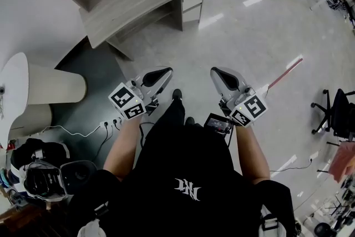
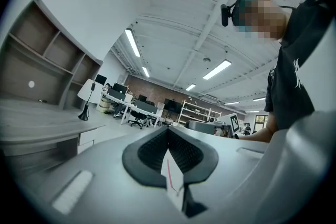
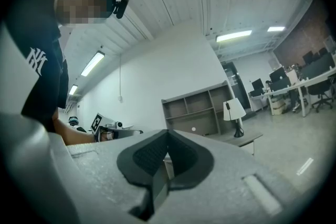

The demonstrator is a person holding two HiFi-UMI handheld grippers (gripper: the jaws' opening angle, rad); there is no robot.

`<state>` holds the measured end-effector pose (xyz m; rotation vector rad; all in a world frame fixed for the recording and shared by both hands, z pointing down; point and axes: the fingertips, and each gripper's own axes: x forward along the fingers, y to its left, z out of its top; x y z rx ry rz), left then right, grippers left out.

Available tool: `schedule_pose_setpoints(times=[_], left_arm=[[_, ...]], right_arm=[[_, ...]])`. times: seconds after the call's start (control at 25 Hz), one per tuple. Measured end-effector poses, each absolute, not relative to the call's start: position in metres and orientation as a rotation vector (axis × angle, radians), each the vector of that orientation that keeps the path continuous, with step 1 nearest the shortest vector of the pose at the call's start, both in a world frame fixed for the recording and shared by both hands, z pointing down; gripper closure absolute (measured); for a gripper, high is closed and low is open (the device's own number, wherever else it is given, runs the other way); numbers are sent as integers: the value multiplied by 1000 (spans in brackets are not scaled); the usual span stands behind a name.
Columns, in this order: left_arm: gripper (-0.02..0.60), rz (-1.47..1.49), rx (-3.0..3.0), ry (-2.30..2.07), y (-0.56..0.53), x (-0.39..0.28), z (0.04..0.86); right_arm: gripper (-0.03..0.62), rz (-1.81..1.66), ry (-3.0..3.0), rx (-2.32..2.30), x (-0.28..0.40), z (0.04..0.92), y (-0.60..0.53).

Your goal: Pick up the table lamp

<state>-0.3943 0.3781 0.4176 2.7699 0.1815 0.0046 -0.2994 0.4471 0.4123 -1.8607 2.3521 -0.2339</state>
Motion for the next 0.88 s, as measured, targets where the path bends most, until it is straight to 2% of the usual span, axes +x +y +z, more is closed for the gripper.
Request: schedule_pose_setpoints(times=[0.88], left_arm=[[580,-3,2756,365,223,-306,432]], right_arm=[[592,-250,2300,-1994,-232,410,286]])
